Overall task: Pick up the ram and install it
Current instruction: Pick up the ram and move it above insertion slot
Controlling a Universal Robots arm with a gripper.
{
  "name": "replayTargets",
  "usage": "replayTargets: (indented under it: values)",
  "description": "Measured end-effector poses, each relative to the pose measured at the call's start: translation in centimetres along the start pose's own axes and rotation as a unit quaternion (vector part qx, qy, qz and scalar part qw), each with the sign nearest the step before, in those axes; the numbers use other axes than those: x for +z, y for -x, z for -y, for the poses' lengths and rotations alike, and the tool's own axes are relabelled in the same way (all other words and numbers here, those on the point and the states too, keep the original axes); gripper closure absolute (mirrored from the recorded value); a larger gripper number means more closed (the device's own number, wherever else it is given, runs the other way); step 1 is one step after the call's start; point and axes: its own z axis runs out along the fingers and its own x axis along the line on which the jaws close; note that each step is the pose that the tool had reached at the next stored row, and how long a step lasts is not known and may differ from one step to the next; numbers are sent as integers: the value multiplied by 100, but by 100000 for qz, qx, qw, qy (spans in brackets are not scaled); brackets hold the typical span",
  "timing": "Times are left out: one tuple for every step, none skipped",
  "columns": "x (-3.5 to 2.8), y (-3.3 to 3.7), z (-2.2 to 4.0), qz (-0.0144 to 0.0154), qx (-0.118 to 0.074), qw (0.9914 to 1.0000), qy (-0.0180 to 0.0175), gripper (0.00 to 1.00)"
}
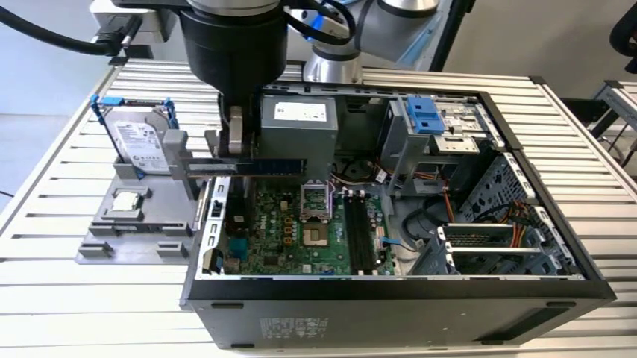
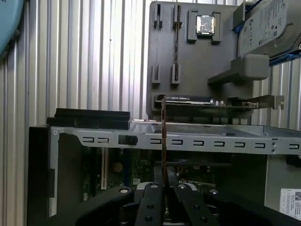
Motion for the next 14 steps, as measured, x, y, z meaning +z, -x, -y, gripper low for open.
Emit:
replayTargets:
  values:
    - [-1, -1, 34, -2, -19, 100000, 12, 100]
    - [-3, -3, 71, -6, -42, 100000, 24, 100]
    - [-4, -4, 105, -6, -63, 100000, 35, 100]
    - [-5, -6, 139, -7, -83, 100000, 46, 100]
    - [-7, -7, 173, -10, -106, 100000, 56, 100]
    - [-7, -8, 208, -3, -122, 100000, 64, 100]
    - [-8, -10, 246, -5, -145, 100000, 78, 100]
    - [-10, -11, 281, -6, -164, 100000, 90, 100]
    - [-11, -13, 314, -4, -189, 100000, 100, 100]
    - [-12, -14, 349, -5, -210, 100000, 114, 100]
    - [-13, -16, 383, -8, -228, 100000, 127, 100]
    - [-15, -17, 420, -8, -247, 100000, 137, 100]
    - [-16, -19, 453, -7, -265, 100000, 147, 100]
    - [-17, -20, 485, -10, -288, 99999, 158, 100]
